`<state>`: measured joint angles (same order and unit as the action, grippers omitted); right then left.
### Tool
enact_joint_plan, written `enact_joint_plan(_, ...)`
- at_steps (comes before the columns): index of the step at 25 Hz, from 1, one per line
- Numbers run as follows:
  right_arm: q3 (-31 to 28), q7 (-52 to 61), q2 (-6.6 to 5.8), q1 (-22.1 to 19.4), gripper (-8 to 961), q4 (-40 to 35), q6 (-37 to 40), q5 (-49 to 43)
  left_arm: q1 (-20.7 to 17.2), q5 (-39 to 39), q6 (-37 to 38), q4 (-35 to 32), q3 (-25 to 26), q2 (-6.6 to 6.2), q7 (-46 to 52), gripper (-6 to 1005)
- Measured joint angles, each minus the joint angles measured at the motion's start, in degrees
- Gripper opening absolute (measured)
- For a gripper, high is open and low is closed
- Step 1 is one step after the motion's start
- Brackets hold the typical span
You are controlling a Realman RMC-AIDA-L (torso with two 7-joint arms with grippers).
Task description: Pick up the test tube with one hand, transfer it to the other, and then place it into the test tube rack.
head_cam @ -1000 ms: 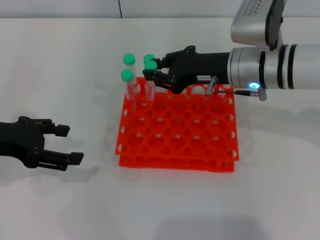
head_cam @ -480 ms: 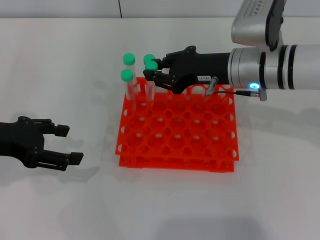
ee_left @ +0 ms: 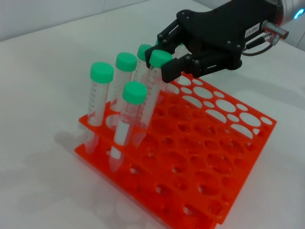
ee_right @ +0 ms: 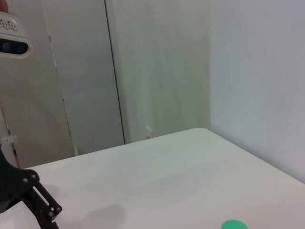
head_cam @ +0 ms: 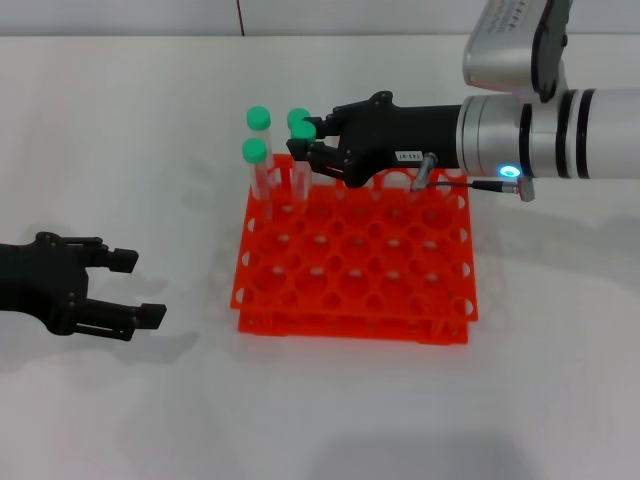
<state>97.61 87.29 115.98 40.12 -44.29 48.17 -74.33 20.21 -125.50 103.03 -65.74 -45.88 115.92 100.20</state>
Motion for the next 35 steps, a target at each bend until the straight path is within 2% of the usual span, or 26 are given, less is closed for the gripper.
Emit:
enact_joint_plan(10, -0.3, -0.8, 0.0, -0.3, 332, -0.4, 0.0, 0.2, 0.1, 0.0, -0.1, 0.0, 0.3, -0.07, 0.0, 894)
enact_joint_plan(15, -0.4, -1.1, -0.1, -1.5, 491, -1.7, 0.2, 0.3, 0.1, 0.2, -0.1, 0.0, 0.6, -0.18, 0.0, 894)
enact_joint_plan(21, -0.5, -1.5, -0.54, -5.9, 577, -7.3, 0.6, 0.1, -0.1, 0.9, 0.0, 0.0, 0.9, -0.25, -0.5, 894)
enact_joint_plan(23, -1.0, -1.3, -0.74, -8.0, 579, -9.6, 1.2, -0.1, -0.2, 0.9, 0.3, 0.0, 1.8, -0.17, -1.0, 894)
enact_joint_plan(25, -3.1, -1.1, -0.86, -10.1, 580, -11.7, 4.1, -1.4, -0.2, 1.3, 0.8, 0.0, 3.0, 0.0, -1.6, 894)
enact_joint_plan(28, -9.3, 0.4, -0.99, -12.3, 583, -12.8, 11.7, -5.6, -0.2, 2.8, 1.5, 0.0, 3.6, -0.04, -1.9, 894)
enact_joint_plan(35, -23.8, 3.8, -1.19, -13.9, 620, -13.0, 27.6, -16.0, -0.7, 7.2, 2.0, 0.0, 3.7, -0.34, -2.1, 894)
